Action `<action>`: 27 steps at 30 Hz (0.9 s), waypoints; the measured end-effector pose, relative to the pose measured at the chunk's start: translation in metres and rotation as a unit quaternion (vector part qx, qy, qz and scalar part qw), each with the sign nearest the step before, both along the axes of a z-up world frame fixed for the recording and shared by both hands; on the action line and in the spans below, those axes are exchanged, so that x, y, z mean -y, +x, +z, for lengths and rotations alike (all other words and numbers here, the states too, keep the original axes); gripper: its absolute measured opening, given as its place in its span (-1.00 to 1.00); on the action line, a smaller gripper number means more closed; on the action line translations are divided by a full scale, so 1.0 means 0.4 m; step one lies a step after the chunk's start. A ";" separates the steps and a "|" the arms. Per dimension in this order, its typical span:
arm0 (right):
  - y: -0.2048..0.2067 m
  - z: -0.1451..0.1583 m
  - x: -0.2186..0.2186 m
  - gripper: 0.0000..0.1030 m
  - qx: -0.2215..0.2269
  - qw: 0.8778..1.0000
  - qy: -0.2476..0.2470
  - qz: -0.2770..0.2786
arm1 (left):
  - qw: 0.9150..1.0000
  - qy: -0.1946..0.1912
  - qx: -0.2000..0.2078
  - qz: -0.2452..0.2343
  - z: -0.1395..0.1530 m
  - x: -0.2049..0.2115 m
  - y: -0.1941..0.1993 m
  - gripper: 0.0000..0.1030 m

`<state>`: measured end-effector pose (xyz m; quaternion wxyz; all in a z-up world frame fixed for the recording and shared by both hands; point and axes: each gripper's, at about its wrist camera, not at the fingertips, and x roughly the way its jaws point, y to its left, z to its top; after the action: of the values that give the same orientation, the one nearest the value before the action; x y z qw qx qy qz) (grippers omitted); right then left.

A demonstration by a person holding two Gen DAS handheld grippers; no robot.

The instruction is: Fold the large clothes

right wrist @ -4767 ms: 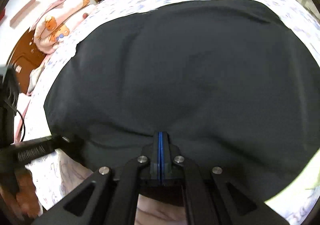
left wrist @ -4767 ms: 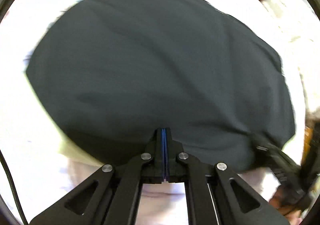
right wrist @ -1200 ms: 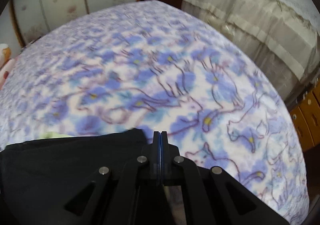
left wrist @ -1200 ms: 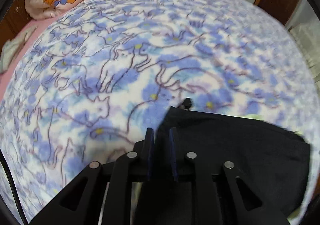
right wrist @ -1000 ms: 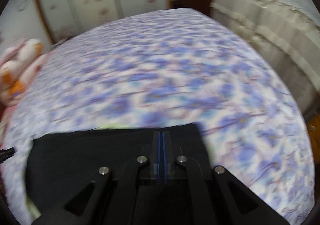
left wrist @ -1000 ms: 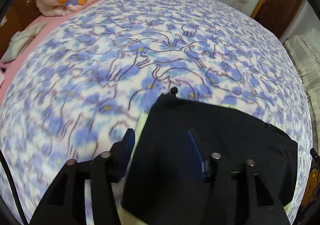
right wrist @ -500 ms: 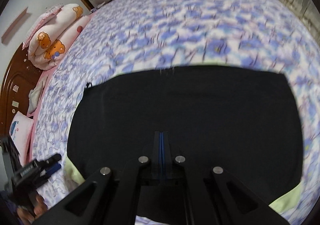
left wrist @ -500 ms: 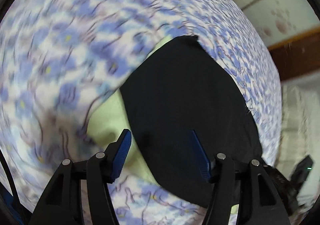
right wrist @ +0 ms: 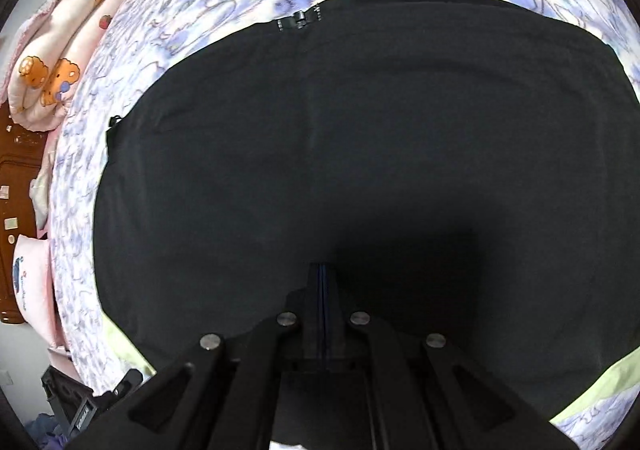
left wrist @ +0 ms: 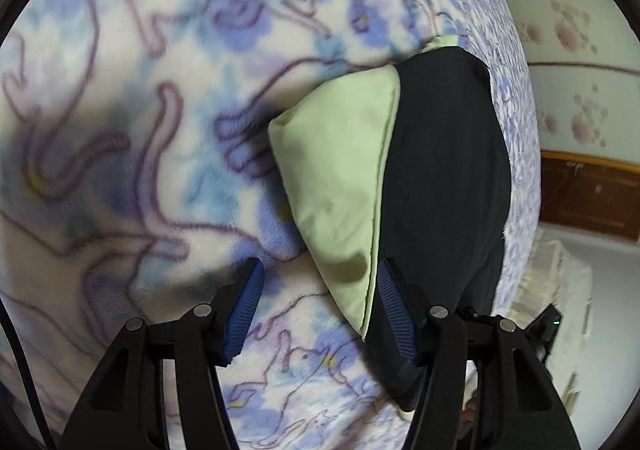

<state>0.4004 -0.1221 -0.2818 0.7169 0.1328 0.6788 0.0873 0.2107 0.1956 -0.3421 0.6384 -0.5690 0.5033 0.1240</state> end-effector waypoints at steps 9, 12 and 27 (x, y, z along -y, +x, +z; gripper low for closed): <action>-0.006 -0.031 0.011 -1.00 -0.008 1.000 0.016 -0.008 | 0.997 -0.045 0.068 0.012 -0.049 -0.016 0.019 0.11; -0.010 -0.035 0.024 -1.00 -0.010 1.000 0.025 -0.016 | 0.994 -0.049 0.095 0.004 -0.058 -0.023 0.041 0.11; 0.000 -0.034 0.074 -1.00 -0.007 0.999 0.042 -0.018 | 0.983 -0.054 0.174 -0.017 -0.079 -0.044 0.168 0.11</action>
<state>0.4004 -0.1517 -0.2955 0.7071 0.1762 0.6772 0.1020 0.2779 0.2133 -0.3736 0.6862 -0.6071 0.4004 -0.0151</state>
